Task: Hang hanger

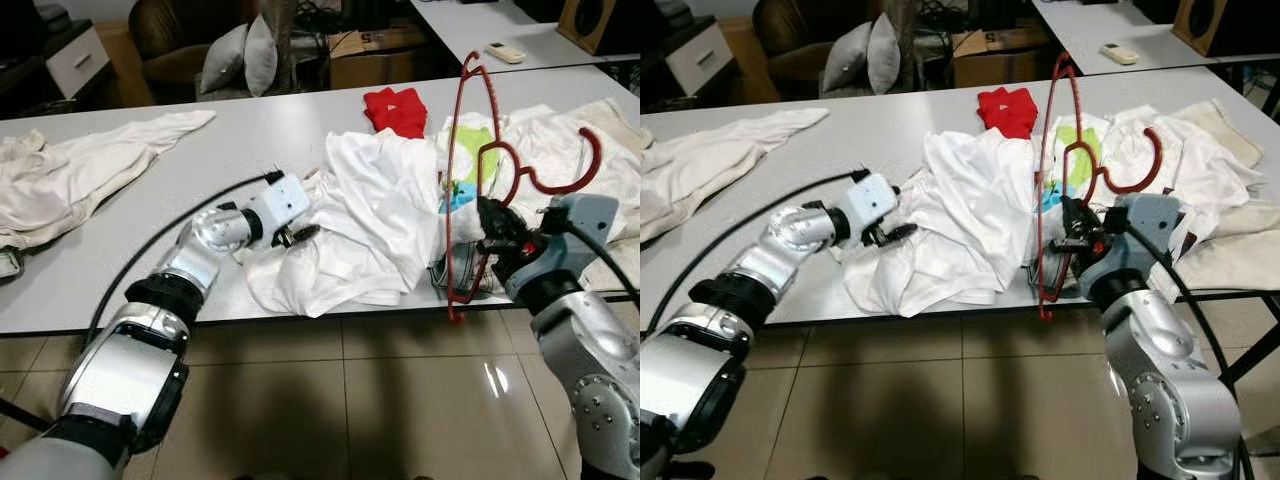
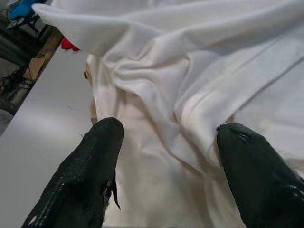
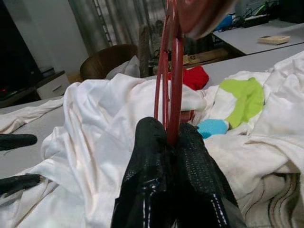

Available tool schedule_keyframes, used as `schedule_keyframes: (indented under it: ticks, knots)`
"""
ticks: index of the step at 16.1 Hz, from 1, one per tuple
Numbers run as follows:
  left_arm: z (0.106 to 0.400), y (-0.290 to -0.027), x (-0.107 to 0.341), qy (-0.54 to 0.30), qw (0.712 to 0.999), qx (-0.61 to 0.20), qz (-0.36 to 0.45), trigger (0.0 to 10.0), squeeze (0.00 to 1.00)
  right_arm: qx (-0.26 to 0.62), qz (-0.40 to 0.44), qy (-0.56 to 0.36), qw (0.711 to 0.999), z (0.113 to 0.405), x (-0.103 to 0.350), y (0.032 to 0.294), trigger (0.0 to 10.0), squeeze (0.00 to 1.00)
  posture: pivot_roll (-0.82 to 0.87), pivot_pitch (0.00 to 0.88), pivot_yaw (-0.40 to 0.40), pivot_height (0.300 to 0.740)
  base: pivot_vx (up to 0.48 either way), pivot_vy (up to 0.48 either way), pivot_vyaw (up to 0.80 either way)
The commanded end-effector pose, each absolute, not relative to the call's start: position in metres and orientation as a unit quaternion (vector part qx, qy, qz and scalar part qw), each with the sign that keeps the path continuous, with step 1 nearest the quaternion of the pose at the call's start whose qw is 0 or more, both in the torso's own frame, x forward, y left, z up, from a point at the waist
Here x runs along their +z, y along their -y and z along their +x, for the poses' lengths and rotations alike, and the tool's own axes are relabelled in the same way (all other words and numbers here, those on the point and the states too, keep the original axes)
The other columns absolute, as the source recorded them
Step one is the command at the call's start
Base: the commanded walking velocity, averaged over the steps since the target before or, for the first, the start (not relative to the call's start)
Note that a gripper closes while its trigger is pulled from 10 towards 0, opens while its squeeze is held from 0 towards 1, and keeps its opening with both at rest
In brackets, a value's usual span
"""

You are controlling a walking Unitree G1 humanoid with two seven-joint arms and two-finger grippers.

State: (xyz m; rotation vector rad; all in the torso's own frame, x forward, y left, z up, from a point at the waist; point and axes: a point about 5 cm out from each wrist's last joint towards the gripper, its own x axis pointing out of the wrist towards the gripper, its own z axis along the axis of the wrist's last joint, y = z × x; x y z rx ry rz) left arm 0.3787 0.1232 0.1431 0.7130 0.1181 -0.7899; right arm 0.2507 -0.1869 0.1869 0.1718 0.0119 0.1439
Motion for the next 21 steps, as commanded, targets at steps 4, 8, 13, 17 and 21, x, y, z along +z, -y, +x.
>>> schedule_keyframes:
  ticks: [4,8,13,17,21]
  knots:
    - [0.3784,-0.1274,0.1448,-0.053,0.850,-0.389,0.352,0.2,0.00,0.075,0.083,0.006,0.994,0.2486,0.1903,0.1847,10.0,0.00,-0.05,0.000,0.148,0.740,0.000,0.000,0.00]
    - [0.3769,-0.1275,0.1380,-0.070,0.840,-0.399,0.360,0.0,0.00,0.077,0.083,0.007,0.994,0.2515,0.1908,0.1837,10.0,0.00,-0.05,0.000,0.144,0.740,0.000,0.000,0.00]
    - [0.3793,-0.1274,0.1395,-0.074,0.848,-0.388,0.352,0.0,0.00,0.079,0.081,0.007,0.994,0.2524,0.1918,0.1842,10.0,0.00,-0.05,0.000,0.142,0.740,0.000,0.000,0.00]
    - [0.3803,-0.1257,0.1399,-0.074,0.857,-0.386,0.334,0.0,0.00,0.087,0.080,0.005,0.993,0.2520,0.1912,0.1821,10.0,0.00,-0.05,0.000,0.144,0.740,0.000,0.000,0.00]
    - [0.3816,-0.1221,0.1438,-0.067,0.862,-0.389,0.318,0.0,0.00,0.103,0.076,0.003,0.992,0.2493,0.1908,0.1793,10.0,0.00,-0.06,0.000,0.145,0.740,0.000,0.000,0.00]
